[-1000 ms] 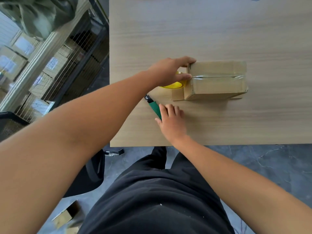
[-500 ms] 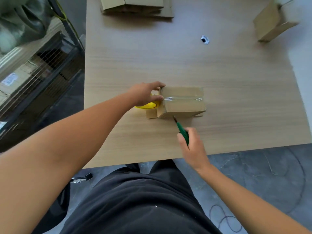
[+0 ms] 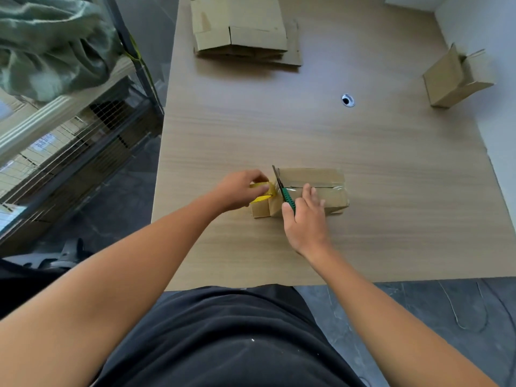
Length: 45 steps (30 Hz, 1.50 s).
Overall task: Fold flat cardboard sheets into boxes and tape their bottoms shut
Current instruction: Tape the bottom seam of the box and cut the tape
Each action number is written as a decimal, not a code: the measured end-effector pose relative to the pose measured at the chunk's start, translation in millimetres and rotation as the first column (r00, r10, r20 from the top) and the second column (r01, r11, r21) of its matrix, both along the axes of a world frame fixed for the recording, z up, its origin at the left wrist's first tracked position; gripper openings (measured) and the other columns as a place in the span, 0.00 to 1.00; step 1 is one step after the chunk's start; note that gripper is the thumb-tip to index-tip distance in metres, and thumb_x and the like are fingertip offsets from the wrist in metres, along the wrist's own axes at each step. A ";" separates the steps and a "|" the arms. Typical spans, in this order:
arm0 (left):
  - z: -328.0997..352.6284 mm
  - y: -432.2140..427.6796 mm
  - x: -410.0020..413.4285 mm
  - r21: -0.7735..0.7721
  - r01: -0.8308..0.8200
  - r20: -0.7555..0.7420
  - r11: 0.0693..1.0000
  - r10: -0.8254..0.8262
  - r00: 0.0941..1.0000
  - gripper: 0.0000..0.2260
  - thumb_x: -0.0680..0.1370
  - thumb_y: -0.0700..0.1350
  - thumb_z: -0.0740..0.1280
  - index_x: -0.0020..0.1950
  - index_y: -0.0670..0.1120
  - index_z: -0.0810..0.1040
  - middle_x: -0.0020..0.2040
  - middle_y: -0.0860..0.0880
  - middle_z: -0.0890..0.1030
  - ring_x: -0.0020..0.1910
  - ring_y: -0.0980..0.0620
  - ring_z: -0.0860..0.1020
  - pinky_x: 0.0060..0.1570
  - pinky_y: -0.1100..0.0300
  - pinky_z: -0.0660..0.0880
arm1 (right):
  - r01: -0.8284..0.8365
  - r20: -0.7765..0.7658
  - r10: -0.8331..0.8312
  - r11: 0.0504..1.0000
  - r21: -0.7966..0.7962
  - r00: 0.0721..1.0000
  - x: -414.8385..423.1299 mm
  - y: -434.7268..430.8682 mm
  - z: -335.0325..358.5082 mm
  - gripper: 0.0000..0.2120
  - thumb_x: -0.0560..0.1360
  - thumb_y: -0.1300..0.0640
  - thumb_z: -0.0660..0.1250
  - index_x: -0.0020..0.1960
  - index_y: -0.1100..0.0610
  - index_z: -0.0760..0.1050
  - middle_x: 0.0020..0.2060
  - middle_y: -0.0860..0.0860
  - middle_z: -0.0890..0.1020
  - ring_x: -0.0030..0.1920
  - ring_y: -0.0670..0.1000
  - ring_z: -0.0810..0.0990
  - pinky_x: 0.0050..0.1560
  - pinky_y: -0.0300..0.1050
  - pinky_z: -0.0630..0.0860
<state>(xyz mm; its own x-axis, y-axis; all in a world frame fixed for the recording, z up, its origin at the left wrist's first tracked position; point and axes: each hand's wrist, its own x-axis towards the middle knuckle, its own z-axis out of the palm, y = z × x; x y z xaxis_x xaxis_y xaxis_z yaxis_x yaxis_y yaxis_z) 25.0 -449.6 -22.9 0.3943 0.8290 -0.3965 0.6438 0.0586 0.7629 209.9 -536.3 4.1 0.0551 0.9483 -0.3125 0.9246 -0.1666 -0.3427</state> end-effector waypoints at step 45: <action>60.1 29.1 -12.5 -0.128 0.049 0.130 0.990 -0.032 0.991 0.07 0.73 0.39 0.60 0.42 0.47 0.78 0.67 0.57 0.76 0.33 0.55 0.78 0.33 0.57 0.72 | 0.171 -0.444 -0.142 0.985 0.027 0.885 24.5 -10.1 1.5 0.37 0.78 0.41 0.69 0.80 0.52 0.59 0.80 0.49 0.59 0.81 0.55 0.47 0.79 0.56 0.51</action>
<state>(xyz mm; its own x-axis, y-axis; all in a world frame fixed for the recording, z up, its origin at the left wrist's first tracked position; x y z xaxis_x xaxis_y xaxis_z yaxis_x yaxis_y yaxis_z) 12.5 -420.6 37.2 0.4808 0.7555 -0.4451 0.5459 0.1393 0.8262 234.5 -546.4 5.5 0.0756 0.9573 -0.2790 0.6413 -0.2609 -0.7215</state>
